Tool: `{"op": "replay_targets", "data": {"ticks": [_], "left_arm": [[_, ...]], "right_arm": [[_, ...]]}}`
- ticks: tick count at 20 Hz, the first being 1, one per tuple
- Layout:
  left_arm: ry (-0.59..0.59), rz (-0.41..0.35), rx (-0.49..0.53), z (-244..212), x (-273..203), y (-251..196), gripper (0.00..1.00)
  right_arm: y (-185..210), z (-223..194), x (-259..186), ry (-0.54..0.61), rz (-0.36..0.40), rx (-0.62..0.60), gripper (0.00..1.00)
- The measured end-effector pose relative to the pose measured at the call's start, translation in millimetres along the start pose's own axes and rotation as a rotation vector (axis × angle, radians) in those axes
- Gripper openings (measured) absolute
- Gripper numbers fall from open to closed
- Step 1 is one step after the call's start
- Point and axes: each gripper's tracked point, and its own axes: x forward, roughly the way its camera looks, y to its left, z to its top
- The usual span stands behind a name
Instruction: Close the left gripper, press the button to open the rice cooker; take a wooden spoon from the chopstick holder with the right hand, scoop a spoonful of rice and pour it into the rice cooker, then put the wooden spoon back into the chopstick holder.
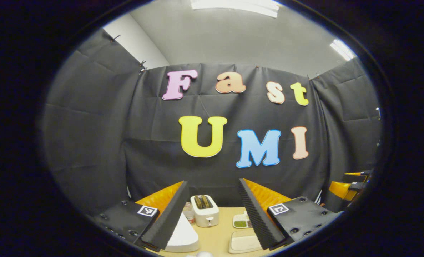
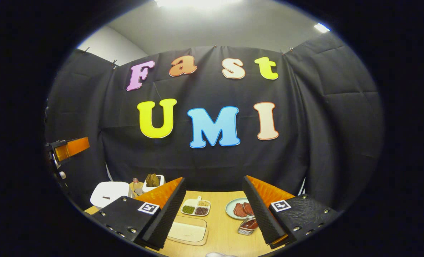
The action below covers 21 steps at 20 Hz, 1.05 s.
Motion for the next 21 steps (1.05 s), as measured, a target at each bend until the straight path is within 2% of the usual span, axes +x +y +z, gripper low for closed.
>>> {"op": "replay_targets", "data": {"ticks": [4, 7, 10, 21], "left_arm": [[0.012, -0.017, 0.005, -14, -17, -17, 0.98], [0.004, -0.024, 0.045, -15, -17, -20, 0.96], [0.016, -0.045, 0.029, -19, -14, -26, 0.96], [0.058, -0.047, 0.028, -31, -10, -20, 0.96]], "right_arm": [[2, 6, -4, -0.004, -0.007, -0.002, 0.98], [3, 10, -8, -0.012, -0.013, -0.005, 0.98], [4, 10, -9, -0.006, -0.011, 0.002, 0.98], [1, 13, -11, -0.005, -0.025, 0.006, 0.98]]}}
